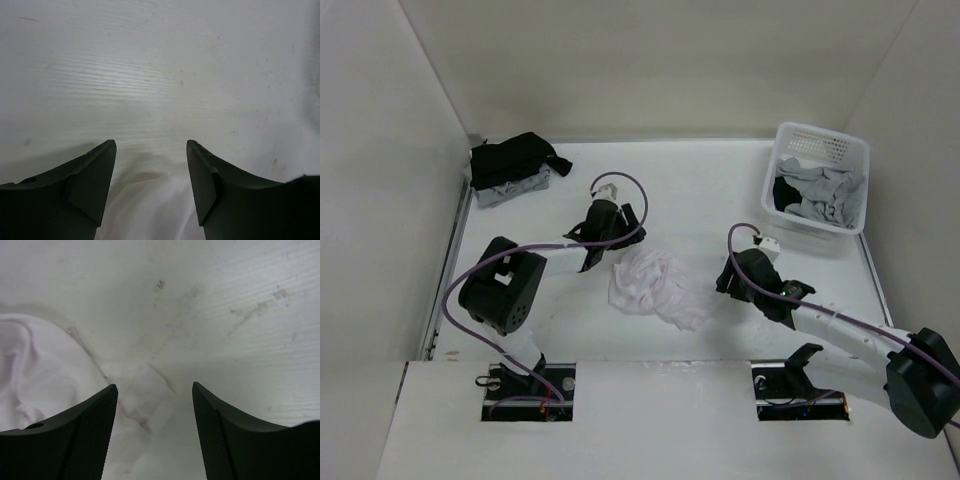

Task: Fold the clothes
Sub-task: Move the tank top to the center of the board, then flatten the tank top out

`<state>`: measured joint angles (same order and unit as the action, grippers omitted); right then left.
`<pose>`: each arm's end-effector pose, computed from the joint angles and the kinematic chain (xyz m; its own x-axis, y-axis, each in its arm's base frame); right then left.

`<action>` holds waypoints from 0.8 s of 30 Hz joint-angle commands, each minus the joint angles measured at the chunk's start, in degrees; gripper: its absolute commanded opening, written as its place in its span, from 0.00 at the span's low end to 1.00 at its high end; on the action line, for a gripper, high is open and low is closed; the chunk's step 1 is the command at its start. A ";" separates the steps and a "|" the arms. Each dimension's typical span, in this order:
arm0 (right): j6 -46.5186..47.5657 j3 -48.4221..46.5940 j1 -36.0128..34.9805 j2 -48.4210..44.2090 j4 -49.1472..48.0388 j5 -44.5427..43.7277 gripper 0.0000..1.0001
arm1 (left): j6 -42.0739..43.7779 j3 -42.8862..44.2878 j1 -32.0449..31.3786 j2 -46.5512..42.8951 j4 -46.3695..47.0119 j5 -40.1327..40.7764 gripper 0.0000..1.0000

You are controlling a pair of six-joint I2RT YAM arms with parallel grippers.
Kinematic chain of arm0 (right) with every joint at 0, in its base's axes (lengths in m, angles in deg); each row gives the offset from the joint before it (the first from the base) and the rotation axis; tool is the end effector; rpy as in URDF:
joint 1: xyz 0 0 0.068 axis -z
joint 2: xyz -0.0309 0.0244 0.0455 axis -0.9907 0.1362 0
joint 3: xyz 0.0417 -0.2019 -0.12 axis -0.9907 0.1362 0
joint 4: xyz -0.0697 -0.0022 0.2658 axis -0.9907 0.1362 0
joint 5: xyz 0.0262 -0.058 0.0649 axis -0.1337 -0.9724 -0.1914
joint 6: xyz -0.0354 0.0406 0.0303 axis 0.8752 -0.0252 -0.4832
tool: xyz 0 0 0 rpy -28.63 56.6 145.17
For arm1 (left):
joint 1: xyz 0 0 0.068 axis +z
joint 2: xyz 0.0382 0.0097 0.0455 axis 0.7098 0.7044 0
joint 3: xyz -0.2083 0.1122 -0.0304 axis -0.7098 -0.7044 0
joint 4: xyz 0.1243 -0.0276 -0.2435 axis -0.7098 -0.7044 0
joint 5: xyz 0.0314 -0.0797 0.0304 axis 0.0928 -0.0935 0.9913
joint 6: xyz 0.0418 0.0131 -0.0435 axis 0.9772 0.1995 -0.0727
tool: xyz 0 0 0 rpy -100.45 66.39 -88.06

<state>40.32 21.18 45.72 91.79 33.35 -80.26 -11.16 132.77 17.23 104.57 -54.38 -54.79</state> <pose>0.2010 0.1289 0.1347 -0.6649 0.3329 -0.6686 0.1414 0.9351 0.3251 0.3162 -0.1664 0.1093 -0.6633 -0.3863 -0.6409 0.0184 0.8478 -0.5300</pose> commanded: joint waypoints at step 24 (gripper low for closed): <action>14.85 -19.07 -6.30 2.78 -14.34 -8.54 0.00 | -2.76 3.64 -5.10 -10.75 5.35 -13.97 0.00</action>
<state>42.70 11.50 42.14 103.41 27.44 -81.70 -12.89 134.37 10.87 107.68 -54.91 -71.53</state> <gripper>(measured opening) 0.014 0.029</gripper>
